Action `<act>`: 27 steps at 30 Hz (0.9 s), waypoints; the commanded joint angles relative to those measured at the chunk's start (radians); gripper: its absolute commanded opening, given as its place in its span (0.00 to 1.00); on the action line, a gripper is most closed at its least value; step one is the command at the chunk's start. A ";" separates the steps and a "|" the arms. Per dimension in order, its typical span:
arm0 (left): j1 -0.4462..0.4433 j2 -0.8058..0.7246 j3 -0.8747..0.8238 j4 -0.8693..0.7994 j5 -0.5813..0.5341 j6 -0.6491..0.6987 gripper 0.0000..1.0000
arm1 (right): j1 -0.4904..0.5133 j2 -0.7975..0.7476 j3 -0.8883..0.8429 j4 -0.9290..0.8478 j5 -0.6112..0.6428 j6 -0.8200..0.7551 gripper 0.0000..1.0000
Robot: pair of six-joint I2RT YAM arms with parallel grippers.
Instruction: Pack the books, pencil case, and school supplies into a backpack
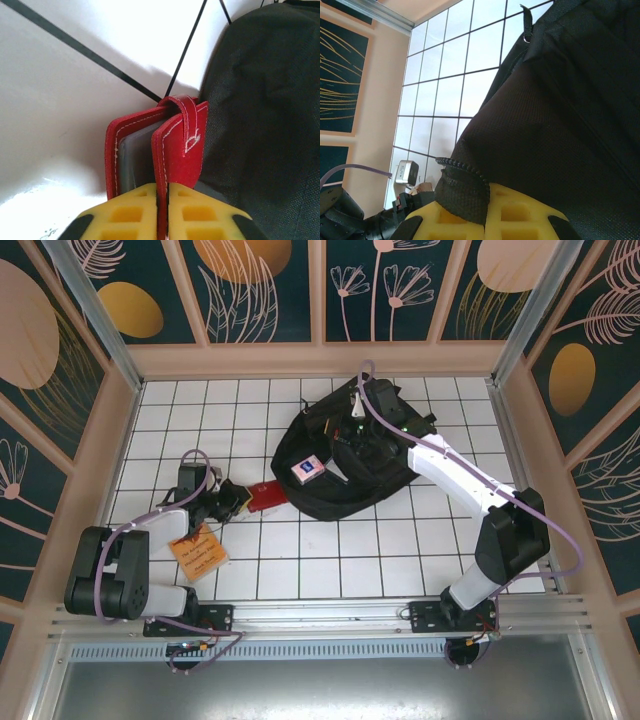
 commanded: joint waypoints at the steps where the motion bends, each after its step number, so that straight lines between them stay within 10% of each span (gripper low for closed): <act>1: -0.007 -0.012 0.022 -0.014 0.003 0.037 0.02 | 0.009 0.002 0.033 -0.020 0.006 0.007 0.00; 15: -0.006 -0.316 0.231 -0.486 -0.307 0.213 0.00 | 0.005 -0.031 0.146 -0.129 0.080 -0.042 0.00; 27: -0.010 -0.329 0.347 -0.254 -0.010 0.082 0.00 | 0.005 0.017 0.275 -0.171 0.036 -0.010 0.00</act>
